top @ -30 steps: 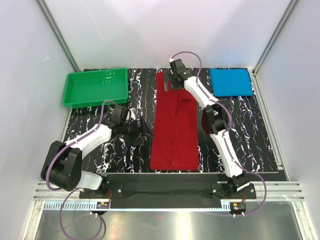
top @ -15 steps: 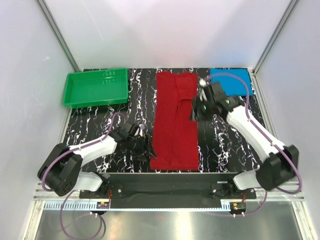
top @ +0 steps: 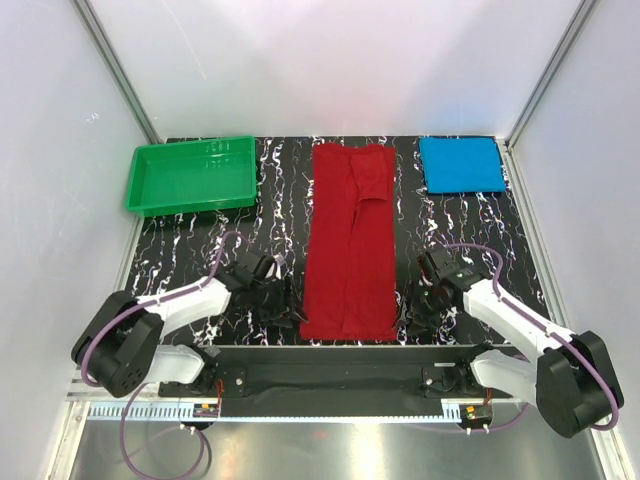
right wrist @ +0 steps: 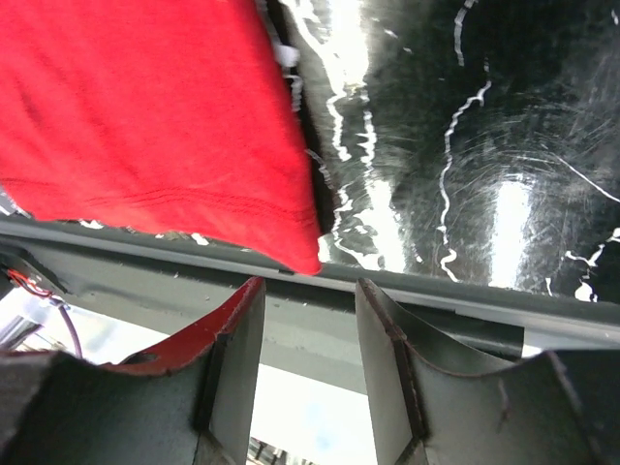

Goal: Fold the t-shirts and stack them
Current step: Fold the tshirt

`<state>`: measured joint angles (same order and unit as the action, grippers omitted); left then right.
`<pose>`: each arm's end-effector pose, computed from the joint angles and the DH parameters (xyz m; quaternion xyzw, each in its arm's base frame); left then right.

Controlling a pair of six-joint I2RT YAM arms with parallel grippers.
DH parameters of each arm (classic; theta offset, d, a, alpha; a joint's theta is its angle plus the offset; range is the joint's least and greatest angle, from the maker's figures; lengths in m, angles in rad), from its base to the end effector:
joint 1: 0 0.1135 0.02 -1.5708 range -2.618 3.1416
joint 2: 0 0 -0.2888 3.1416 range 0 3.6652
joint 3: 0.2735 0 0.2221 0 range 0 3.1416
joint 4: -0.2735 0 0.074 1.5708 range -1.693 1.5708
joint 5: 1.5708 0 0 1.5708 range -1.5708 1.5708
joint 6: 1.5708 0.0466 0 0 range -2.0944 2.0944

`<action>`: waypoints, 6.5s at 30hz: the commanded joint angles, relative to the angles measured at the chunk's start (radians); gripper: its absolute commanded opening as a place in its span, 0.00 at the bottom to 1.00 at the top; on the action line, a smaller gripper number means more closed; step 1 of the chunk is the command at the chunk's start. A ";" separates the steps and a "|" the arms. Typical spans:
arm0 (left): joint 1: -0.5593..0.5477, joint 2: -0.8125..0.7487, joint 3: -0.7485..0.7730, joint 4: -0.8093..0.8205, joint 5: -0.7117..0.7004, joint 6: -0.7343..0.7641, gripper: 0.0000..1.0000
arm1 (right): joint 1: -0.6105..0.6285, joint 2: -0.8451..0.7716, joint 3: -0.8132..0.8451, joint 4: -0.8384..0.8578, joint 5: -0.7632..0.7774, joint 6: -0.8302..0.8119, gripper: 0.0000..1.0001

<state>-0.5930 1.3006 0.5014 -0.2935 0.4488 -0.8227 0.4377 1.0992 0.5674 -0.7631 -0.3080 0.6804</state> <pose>0.1449 -0.1220 0.1774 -0.0562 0.9470 -0.3144 0.0348 0.1170 0.0703 0.2001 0.0976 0.9741 0.2009 0.0346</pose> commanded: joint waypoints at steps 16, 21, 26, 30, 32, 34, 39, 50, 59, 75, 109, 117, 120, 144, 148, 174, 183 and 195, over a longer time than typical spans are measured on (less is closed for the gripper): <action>-0.036 0.083 -0.038 0.043 -0.056 -0.023 0.56 | -0.004 0.057 -0.107 0.214 -0.055 0.073 0.47; -0.047 0.092 -0.047 0.030 -0.050 -0.027 0.54 | -0.004 0.073 -0.112 0.234 -0.063 0.076 0.47; -0.064 0.094 -0.041 -0.019 -0.064 -0.027 0.53 | -0.004 0.071 -0.116 0.240 -0.059 0.079 0.47; -0.077 0.091 -0.049 -0.018 -0.062 -0.042 0.51 | -0.004 0.086 -0.123 0.252 -0.052 0.077 0.47; -0.082 0.094 -0.058 0.000 -0.059 -0.046 0.49 | -0.004 0.093 -0.129 0.268 -0.052 0.079 0.46; -0.083 0.100 -0.064 0.011 -0.048 -0.049 0.45 | -0.004 0.105 -0.129 0.274 -0.060 0.079 0.45; -0.091 0.085 -0.090 0.050 -0.030 -0.082 0.34 | -0.004 0.105 -0.139 0.275 -0.077 0.090 0.37; -0.103 -0.007 -0.158 0.080 -0.042 -0.154 0.00 | -0.004 0.022 -0.118 0.145 -0.008 0.131 0.00; -0.151 -0.104 -0.124 0.076 -0.025 -0.246 0.00 | -0.004 -0.053 -0.089 0.081 -0.051 0.143 0.00; 0.089 0.179 0.492 -0.039 0.049 -0.122 0.00 | -0.252 0.311 0.400 0.048 -0.126 -0.111 0.00; 0.274 0.772 1.017 0.028 0.194 -0.138 0.00 | -0.372 1.062 1.249 -0.096 -0.256 -0.200 0.00; 0.286 0.809 1.036 0.027 0.192 -0.142 0.00 | -0.379 1.122 1.282 -0.078 -0.296 -0.199 0.05; 0.291 0.818 1.042 0.028 0.188 -0.144 0.00 | -0.379 1.150 1.315 -0.079 -0.310 -0.196 0.06; 0.194 0.640 0.961 0.040 0.073 0.057 0.49 | -0.372 0.996 1.212 -0.033 -0.259 -0.251 0.46; 0.144 0.649 0.888 0.120 0.106 0.007 0.40 | -0.337 0.992 1.129 -0.022 -0.313 -0.240 0.39; 0.097 0.617 0.684 0.020 0.059 0.066 0.33 | -0.111 0.996 1.023 -0.116 -0.396 -0.361 0.14; 0.110 0.644 0.623 0.031 0.051 0.074 0.33 | -0.090 1.036 0.973 -0.091 -0.359 -0.369 0.12; 0.128 0.648 0.577 0.031 0.048 0.103 0.33 | -0.152 0.989 0.858 -0.061 -0.290 -0.378 0.11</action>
<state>-0.4713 1.9385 1.1118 -0.2295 0.5533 -0.7574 0.3206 2.1426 1.4528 -0.8341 -0.6212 0.3172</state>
